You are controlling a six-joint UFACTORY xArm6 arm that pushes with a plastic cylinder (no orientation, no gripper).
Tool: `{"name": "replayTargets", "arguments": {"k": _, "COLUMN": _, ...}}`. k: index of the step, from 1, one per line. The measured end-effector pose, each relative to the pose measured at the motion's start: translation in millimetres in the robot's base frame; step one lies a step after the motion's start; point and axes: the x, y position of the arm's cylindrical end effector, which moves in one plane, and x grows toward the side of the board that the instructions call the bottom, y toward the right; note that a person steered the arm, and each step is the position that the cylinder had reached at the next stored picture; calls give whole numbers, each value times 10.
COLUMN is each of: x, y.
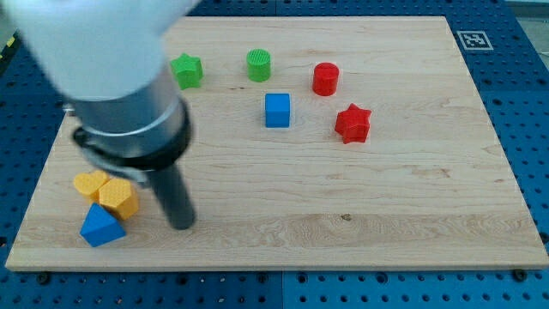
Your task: Move the blue cube towards yellow hexagon
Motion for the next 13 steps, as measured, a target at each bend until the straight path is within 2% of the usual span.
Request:
{"name": "replayTargets", "arguments": {"k": 1, "x": -325, "y": 521}}
{"name": "replayTargets", "arguments": {"k": 4, "x": -1665, "y": 757}}
{"name": "replayTargets", "arguments": {"k": 6, "x": -1849, "y": 855}}
{"name": "replayTargets", "arguments": {"k": 7, "x": -2111, "y": 887}}
{"name": "replayTargets", "arguments": {"k": 8, "x": -2390, "y": 1164}}
{"name": "replayTargets", "arguments": {"k": 9, "x": -2446, "y": 1600}}
{"name": "replayTargets", "arguments": {"k": 10, "x": -2401, "y": 1710}}
{"name": "replayTargets", "arguments": {"k": 13, "x": -1926, "y": 1146}}
